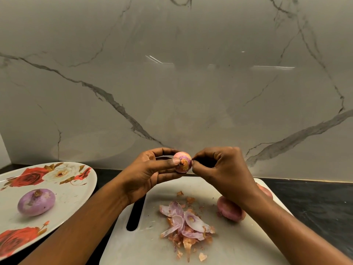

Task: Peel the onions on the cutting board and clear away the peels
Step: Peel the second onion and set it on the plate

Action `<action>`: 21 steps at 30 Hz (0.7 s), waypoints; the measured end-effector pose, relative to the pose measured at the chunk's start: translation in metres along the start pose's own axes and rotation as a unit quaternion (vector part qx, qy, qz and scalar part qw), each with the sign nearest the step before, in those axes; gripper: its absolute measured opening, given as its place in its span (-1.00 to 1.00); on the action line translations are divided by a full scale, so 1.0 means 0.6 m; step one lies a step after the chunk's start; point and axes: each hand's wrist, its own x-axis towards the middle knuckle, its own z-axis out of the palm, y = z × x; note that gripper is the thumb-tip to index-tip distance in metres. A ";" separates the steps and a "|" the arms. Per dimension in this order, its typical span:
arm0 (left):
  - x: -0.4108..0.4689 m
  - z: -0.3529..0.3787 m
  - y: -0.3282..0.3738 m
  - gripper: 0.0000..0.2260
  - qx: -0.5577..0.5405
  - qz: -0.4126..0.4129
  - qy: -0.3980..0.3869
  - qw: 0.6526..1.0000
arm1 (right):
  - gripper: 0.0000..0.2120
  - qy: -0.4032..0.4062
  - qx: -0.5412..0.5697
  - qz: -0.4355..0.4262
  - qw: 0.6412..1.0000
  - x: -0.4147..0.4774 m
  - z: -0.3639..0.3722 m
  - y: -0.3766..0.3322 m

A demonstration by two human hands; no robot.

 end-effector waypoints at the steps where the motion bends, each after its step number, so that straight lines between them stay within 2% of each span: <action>1: -0.001 0.001 0.000 -0.53 -0.003 -0.001 -0.002 1.000 | -0.93 0.003 -0.005 0.000 1.000 0.000 0.001 -0.001; 8: -0.007 -0.002 0.005 -0.54 -0.043 -0.021 -0.013 0.999 | -0.94 0.036 -0.021 0.030 0.999 0.009 -0.007 0.007; 10: -0.007 -0.002 0.006 -0.48 -0.060 -0.027 -0.015 0.998 | -0.93 0.020 0.000 0.055 0.998 0.011 -0.011 0.007; 16: -0.007 -0.003 0.005 -0.52 -0.065 -0.022 -0.022 0.997 | -0.82 -0.070 0.131 0.161 0.976 0.015 -0.013 0.006; 21: -0.006 0.001 0.005 -0.61 -0.028 -0.020 -0.016 0.999 | -0.75 -0.096 0.188 0.183 0.960 0.017 -0.012 -0.004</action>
